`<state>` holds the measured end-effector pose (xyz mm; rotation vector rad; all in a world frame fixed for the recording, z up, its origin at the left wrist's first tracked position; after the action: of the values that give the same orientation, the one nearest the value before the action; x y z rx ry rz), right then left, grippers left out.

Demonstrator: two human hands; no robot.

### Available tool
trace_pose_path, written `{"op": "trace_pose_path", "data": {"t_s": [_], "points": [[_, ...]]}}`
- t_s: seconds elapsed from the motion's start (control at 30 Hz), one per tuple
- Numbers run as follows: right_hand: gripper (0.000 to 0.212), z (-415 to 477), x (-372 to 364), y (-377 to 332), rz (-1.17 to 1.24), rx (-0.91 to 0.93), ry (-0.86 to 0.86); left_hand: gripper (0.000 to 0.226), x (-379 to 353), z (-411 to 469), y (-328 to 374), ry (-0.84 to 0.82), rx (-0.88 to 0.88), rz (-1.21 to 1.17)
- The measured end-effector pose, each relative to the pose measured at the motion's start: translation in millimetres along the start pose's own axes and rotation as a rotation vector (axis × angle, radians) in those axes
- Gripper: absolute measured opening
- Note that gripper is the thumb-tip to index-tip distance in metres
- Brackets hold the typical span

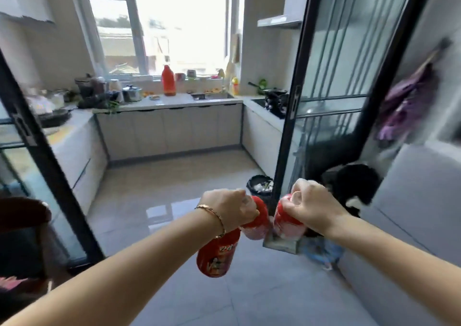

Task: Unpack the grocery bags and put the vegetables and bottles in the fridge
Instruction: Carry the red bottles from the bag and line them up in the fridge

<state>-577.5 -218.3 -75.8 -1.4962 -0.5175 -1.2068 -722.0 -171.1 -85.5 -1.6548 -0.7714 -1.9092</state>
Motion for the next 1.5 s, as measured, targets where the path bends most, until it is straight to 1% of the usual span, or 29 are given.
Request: {"op": "trace_pose_path", "data": {"t_s": [0.1, 0.2, 0.27, 0.33, 0.43, 0.53, 0.63, 0.7, 0.77, 0.83, 0.93, 1.03, 1.17, 1.27, 1.33, 1.5], "points": [[0.021, 40.8, 52.9, 83.1, -0.009, -0.134, 0.073, 0.026, -5.8, 90.1, 63.1, -0.002, -0.102, -0.055], [0.024, 72.0, 103.9, 152.4, -0.069, -0.253, 0.155, 0.039, -8.0, 166.7, 126.6, -0.033, -0.27, -0.093], [0.025, 91.1, 136.2, 194.5, -0.108, -0.335, 0.219, 0.042, -6.0, 211.3, 167.5, -0.046, -0.38, -0.078], [0.024, 107.5, 167.5, 235.3, -0.151, -0.434, 0.29, 0.038, -0.3, 255.2, 204.7, -0.021, -0.449, -0.048], [0.024, 128.3, 213.2, 289.0, -0.215, -0.564, 0.388, 0.029, 9.3, 322.4, 254.5, 0.033, -0.499, -0.11], [0.026, 146.7, 258.0, 327.2, -0.239, -0.67, 0.471, 0.032, 25.2, 385.5, 302.2, 0.1, -0.593, -0.163], [0.028, 165.8, 304.3, 360.2, -0.267, -0.765, 0.551, 0.027, 47.1, 438.6, 355.3, 0.137, -0.766, -0.121], [0.027, 177.5, 335.7, 379.5, -0.288, -0.819, 0.596, 0.028, 63.7, 473.0, 387.5, 0.171, -0.841, -0.147], [0.03, 189.1, 364.7, 396.5, -0.303, -0.854, 0.637, 0.033, 80.2, 504.7, 419.5, 0.204, -0.887, -0.191], [0.033, 200.2, 394.6, 411.8, -0.343, -0.881, 0.695, 0.032, 96.0, 532.9, 455.2, 0.261, -0.958, -0.189], [0.031, 212.1, 441.9, 437.3, -0.371, -0.91, 0.794, 0.036, 121.9, 569.1, 505.5, 0.35, -1.034, -0.203], [0.033, 220.9, 497.1, 466.9, -0.358, -0.91, 0.931, 0.039, 145.8, 603.1, 551.6, 0.425, -1.079, -0.249], [0.037, 230.6, 574.1, 500.1, -0.42, -0.883, 1.128, 0.04, 179.3, 647.3, 608.3, 0.566, -1.089, -0.283], [0.037, 240.8, 621.5, 540.1, -0.44, -0.895, 1.215, 0.042, 194.9, 684.7, 650.4, 0.595, -1.077, -0.286], [0.035, 249.2, 643.9, 575.4, -0.417, -0.914, 1.248, 0.043, 200.7, 709.9, 674.6, 0.601, -1.062, -0.279], [0.028, 274.6, 666.2, 645.2, -0.466, -0.955, 1.238, 0.043, 197.4, 765.0, 720.2, 0.577, -1.053, -0.223]]}}
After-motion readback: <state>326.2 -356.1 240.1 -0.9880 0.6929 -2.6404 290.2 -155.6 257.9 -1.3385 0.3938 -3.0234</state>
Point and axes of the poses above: each hand's wrist, its own z-axis towards the middle knuckle, its own x-axis out of the back of the hand, y = z × x, the point moved 9 cm from there along z, towards the middle knuckle, and after that the axes turned 11 degrees about -x, right-handed, at the moved point
